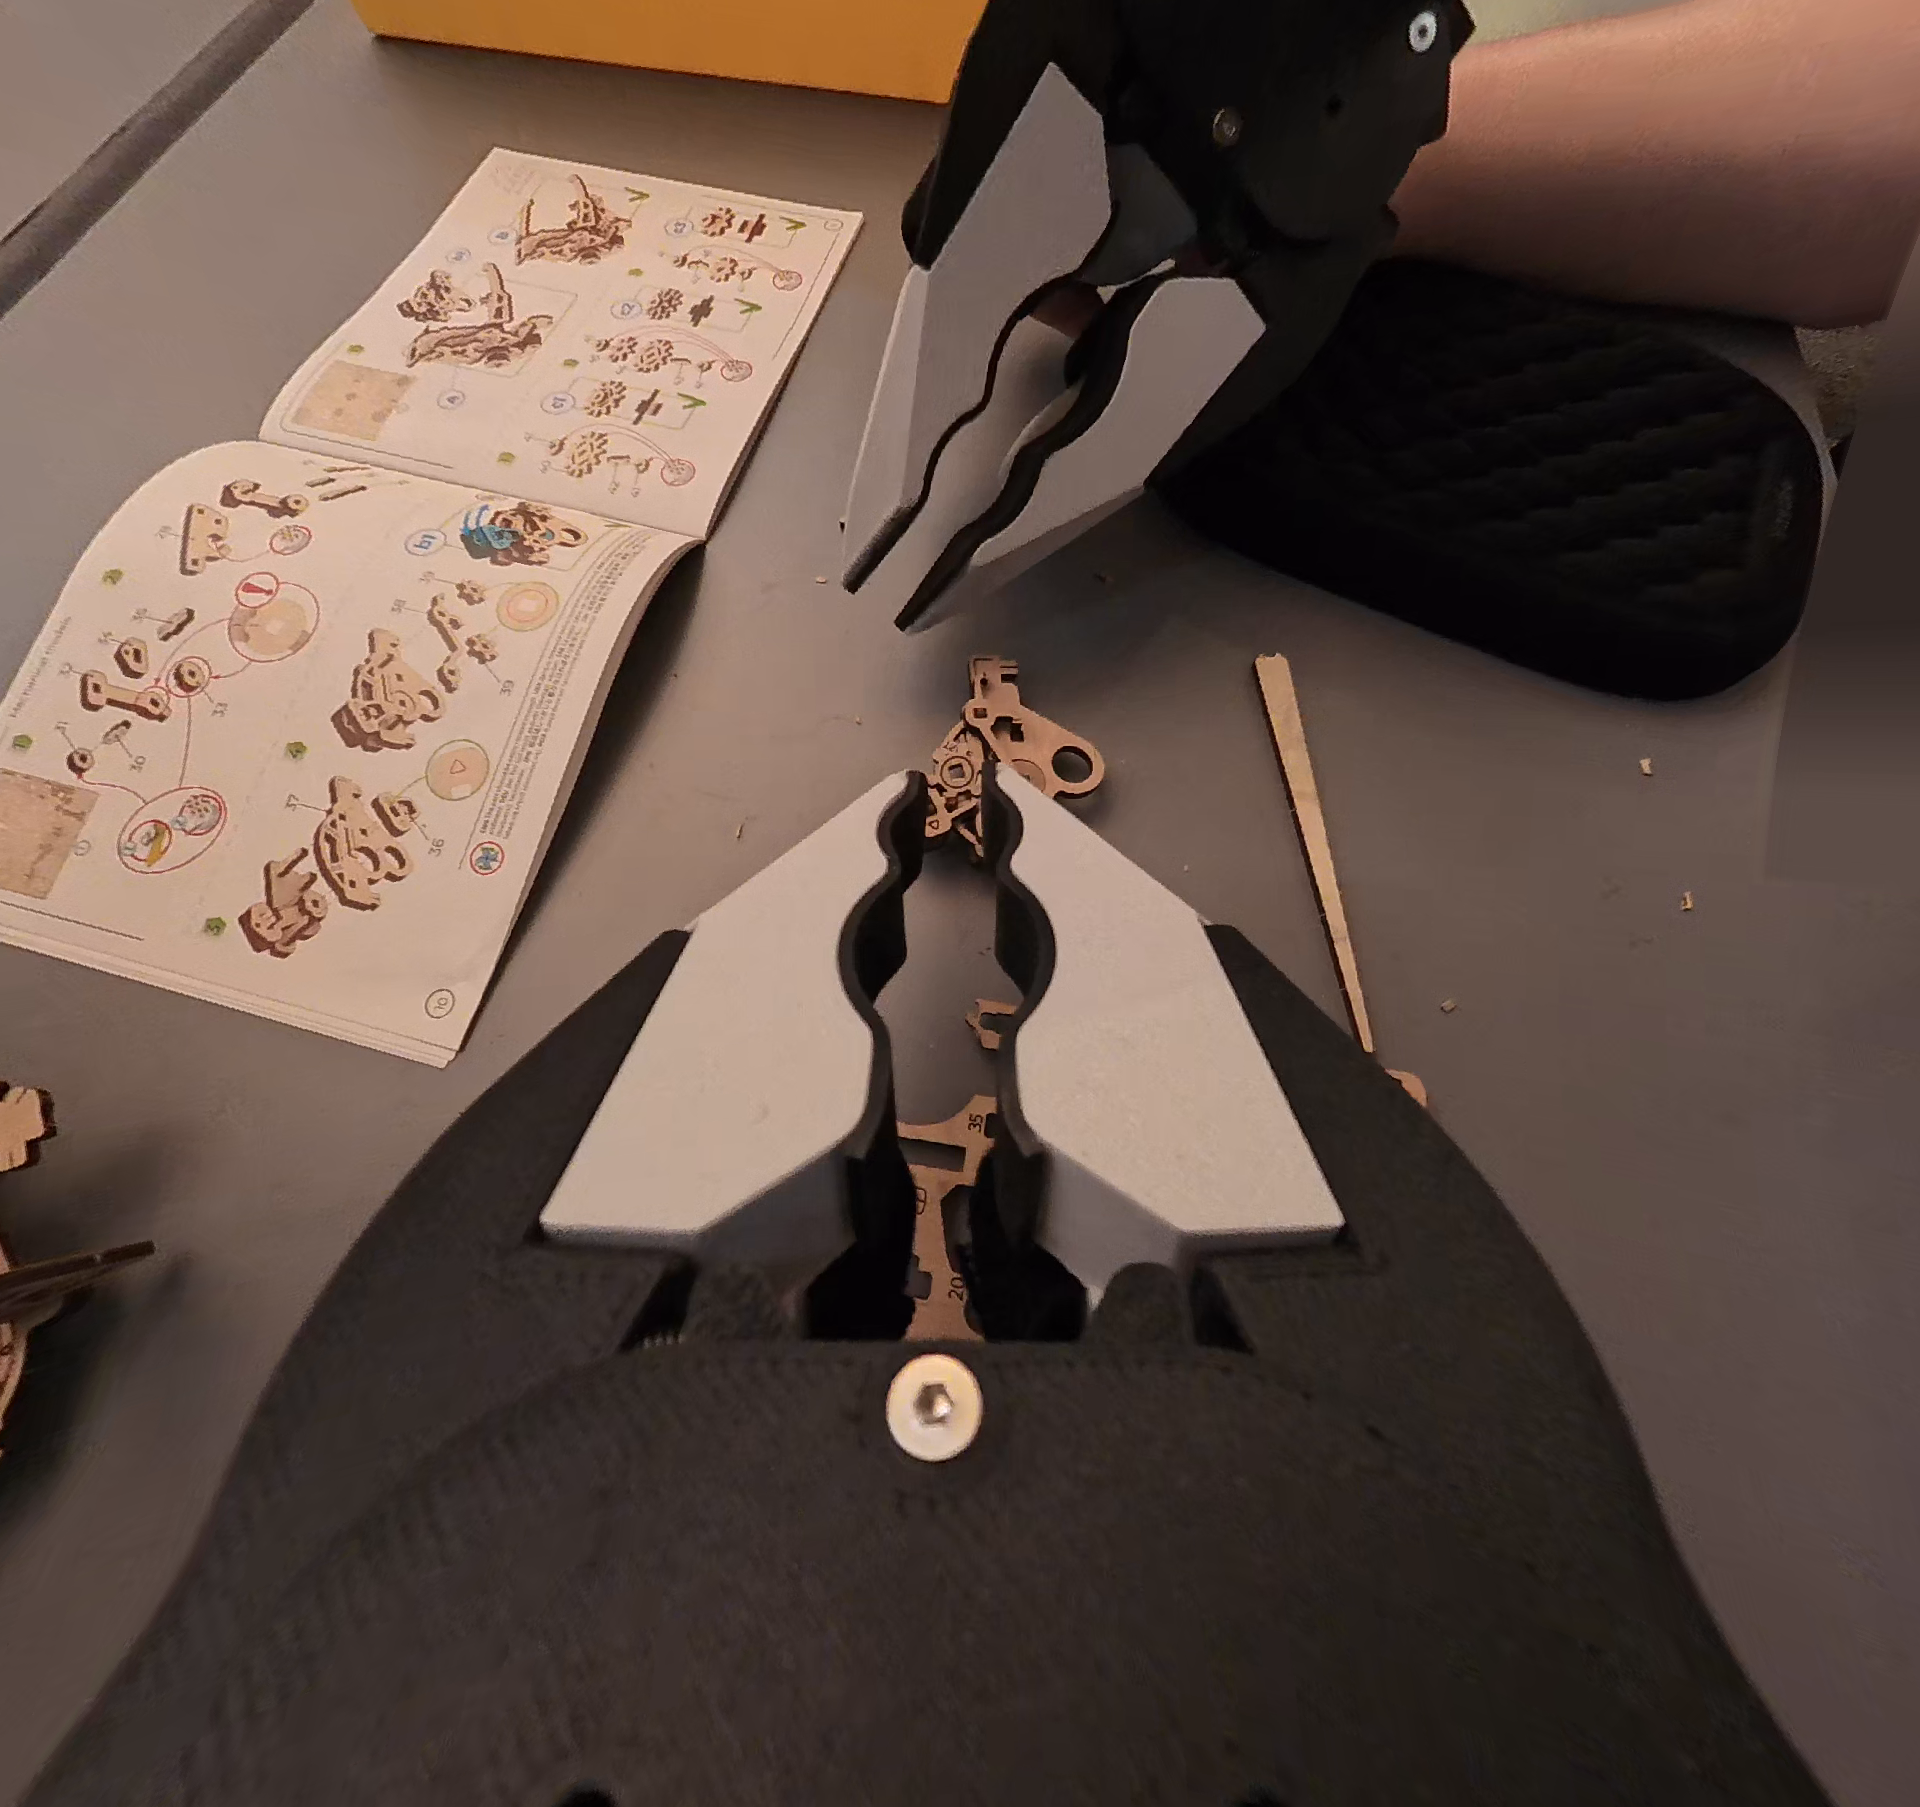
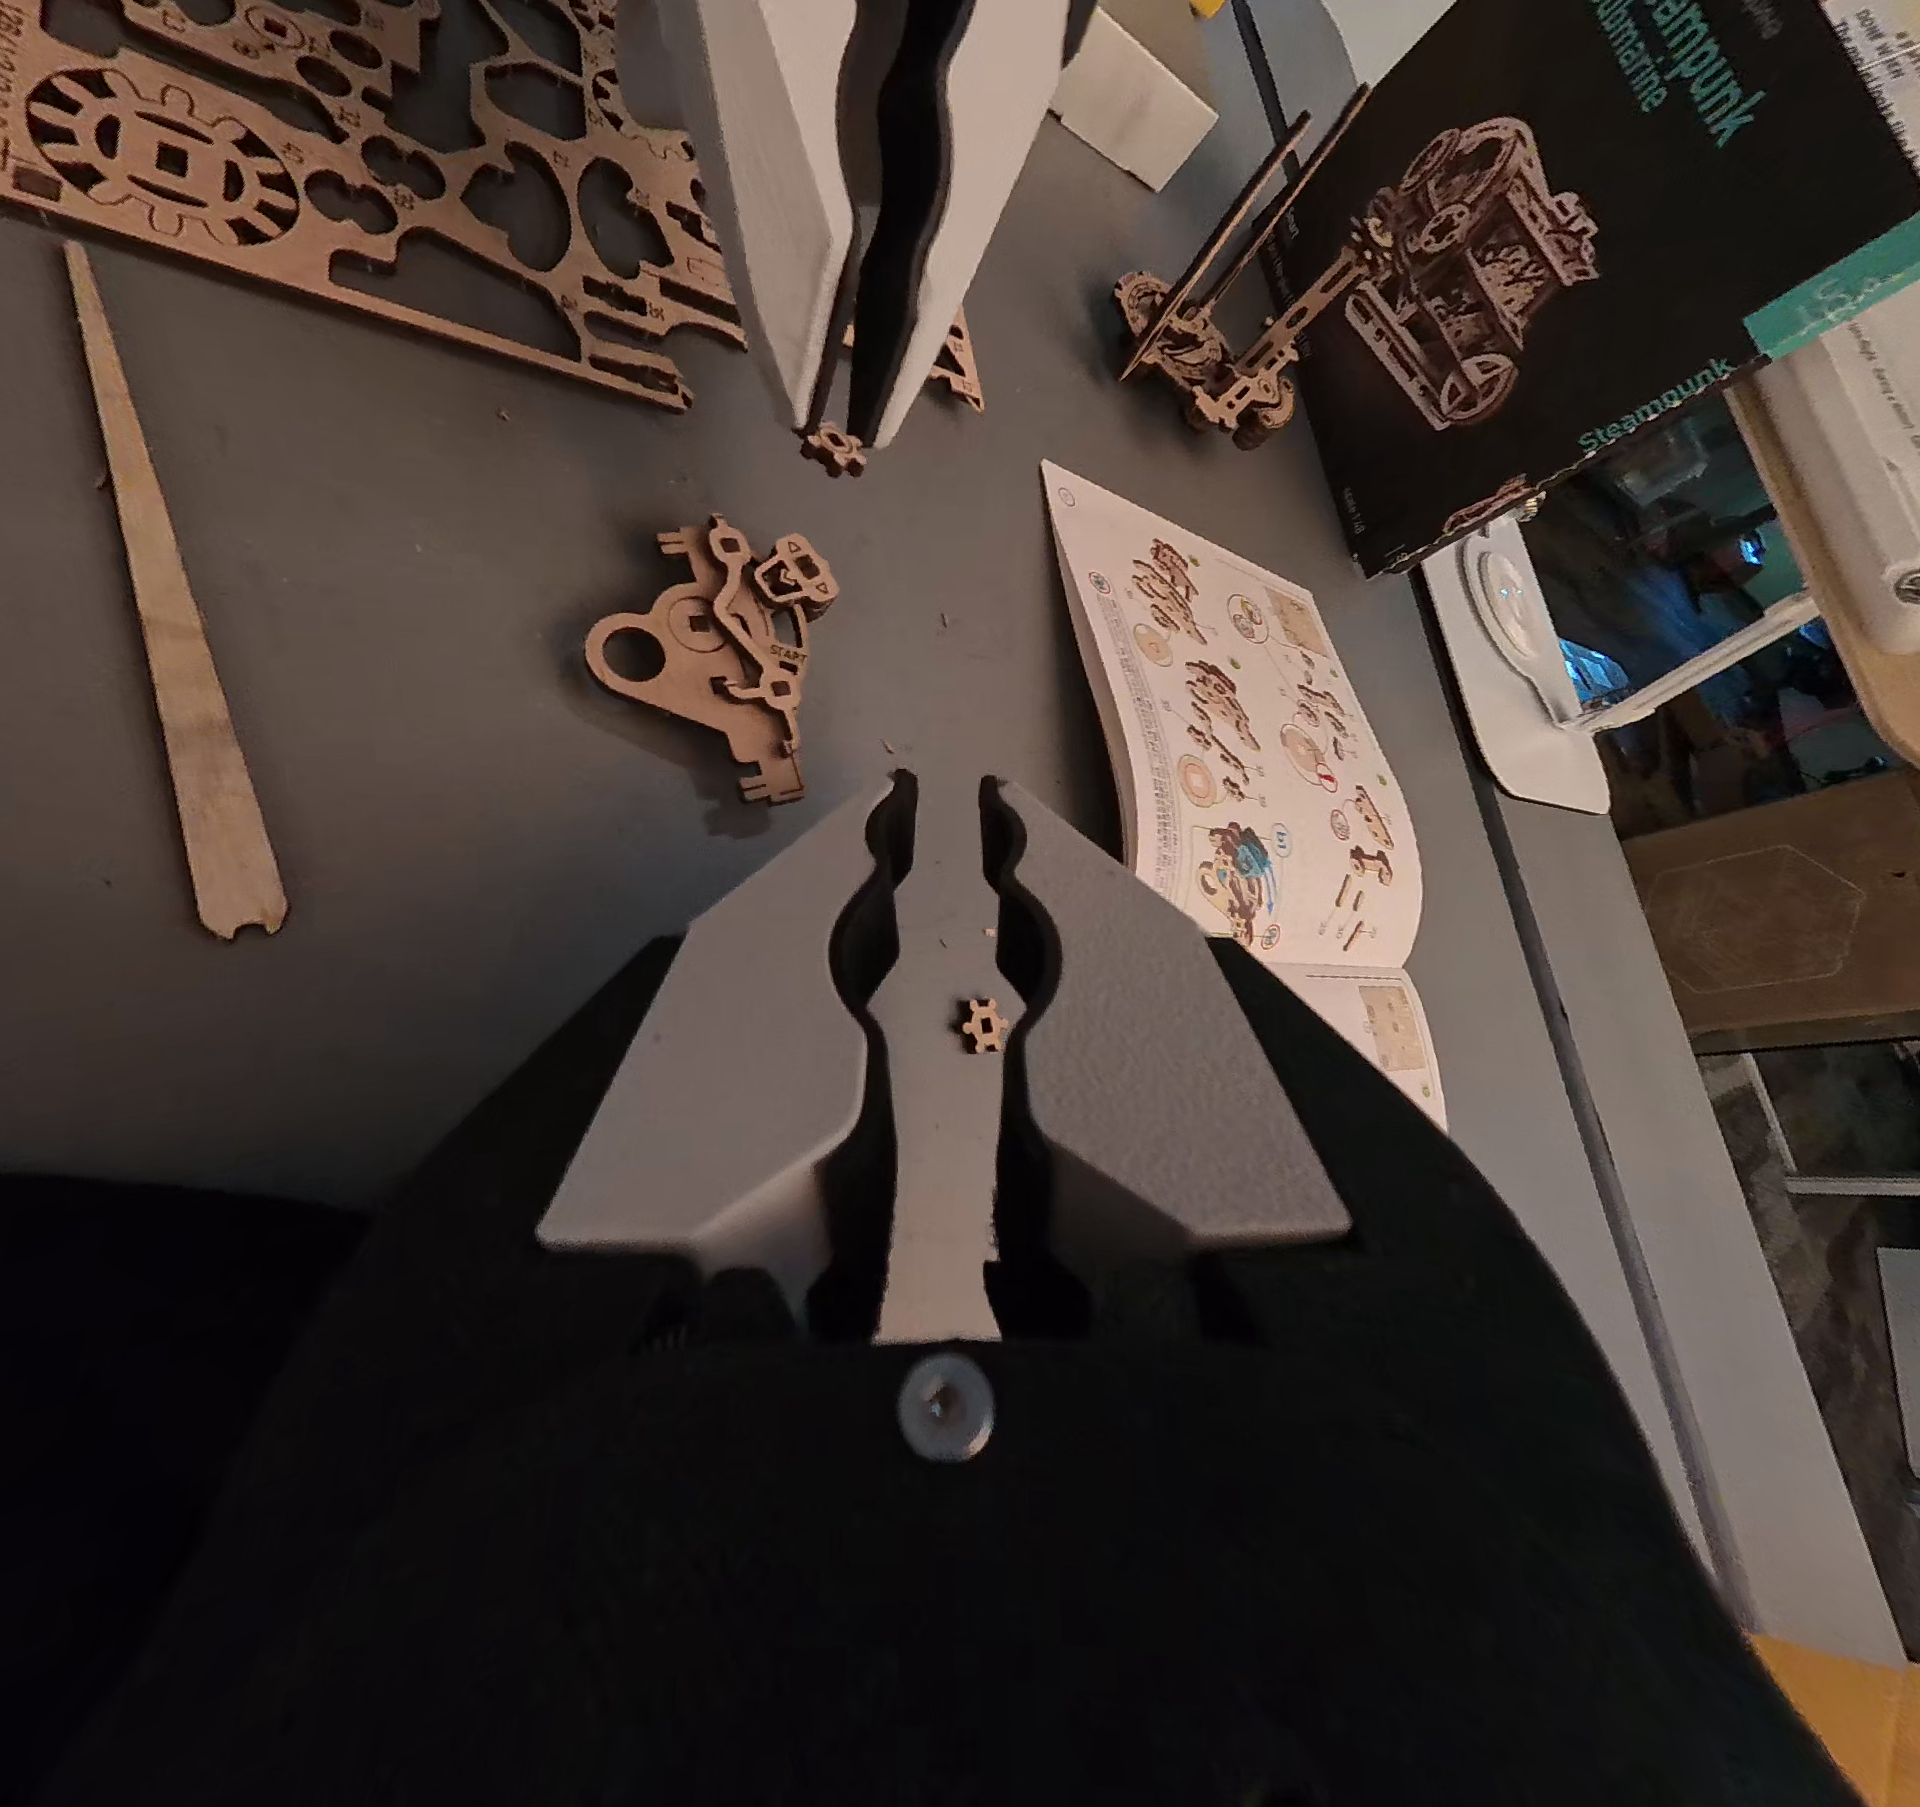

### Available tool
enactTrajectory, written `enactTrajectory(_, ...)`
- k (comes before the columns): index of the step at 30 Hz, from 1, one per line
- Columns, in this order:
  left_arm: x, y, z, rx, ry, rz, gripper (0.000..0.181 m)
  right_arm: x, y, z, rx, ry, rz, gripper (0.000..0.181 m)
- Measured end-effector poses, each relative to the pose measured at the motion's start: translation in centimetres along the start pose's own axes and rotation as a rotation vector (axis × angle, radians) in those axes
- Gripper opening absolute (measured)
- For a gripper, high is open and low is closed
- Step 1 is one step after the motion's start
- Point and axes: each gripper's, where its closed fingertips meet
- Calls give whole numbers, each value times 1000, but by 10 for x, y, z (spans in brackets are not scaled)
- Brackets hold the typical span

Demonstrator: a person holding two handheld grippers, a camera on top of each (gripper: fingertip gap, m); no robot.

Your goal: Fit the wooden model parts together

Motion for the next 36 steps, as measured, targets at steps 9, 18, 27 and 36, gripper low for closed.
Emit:
enactTrajectory(9,0,0,0,0,1,0,9,-1,-1,-1,1,10,-6,10)
enactTrajectory(18,-9,-2,10,-28,-171,-47,9,6,4,4,-14,-10,23,9)
enactTrajectory(27,-5,-5,14,-17,-249,-42,9,32,4,-21,64,-15,83,10)
enactTrajectory(36,-16,-17,17,-10,-284,-118,9,33,-3,-36,117,-26,64,10)
Point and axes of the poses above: each gripper's, where its closed fingertips meet, y back along the fingers, x out of its top, z = x × y across the jaws, and after that the axes turned 13 degrees about -y, right-handed
